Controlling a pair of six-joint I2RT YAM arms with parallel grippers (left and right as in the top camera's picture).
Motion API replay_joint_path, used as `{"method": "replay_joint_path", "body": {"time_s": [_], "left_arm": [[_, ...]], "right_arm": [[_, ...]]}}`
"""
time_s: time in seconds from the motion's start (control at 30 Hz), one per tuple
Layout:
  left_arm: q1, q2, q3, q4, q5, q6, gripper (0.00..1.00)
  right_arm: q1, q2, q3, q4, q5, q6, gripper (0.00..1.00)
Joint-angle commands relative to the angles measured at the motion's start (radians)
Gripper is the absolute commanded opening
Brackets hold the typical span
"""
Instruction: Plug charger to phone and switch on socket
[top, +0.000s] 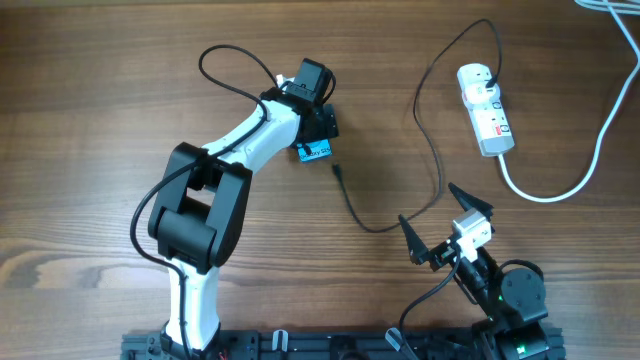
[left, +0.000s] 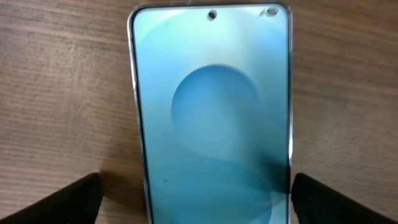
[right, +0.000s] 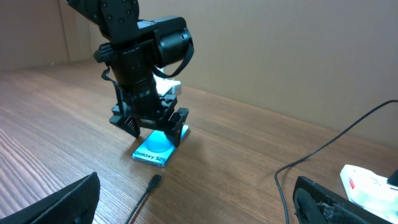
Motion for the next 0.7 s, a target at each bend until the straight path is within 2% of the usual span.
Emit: {"method": "replay_joint_path", "body": {"time_s": [0.0, 0.37, 0.63, 0.67], "left_arm": [[-0.004, 0.015, -0.010, 0.031, -0.020, -0.003, 0.99], [-0.004, 0.015, -0.011, -0.011, -0.019, -0.002, 0.95], [-0.004, 0.015, -0.011, 0.025, -0.020, -0.003, 0.96], [-0.004, 0.015, -0.011, 0.029, -0.020, -0.002, 0.94]], "right_arm": [[0.002, 0.000, -0.001, 0.004, 0.009, -0.007, 1.00], [0.002, 0.000, -0.001, 0.004, 0.009, -0.006, 1.00], [0.002, 0.000, -0.001, 0.004, 0.009, -0.006, 1.00], [0.002, 0.000, -0.001, 0.004, 0.009, -0.006, 1.00]]}}
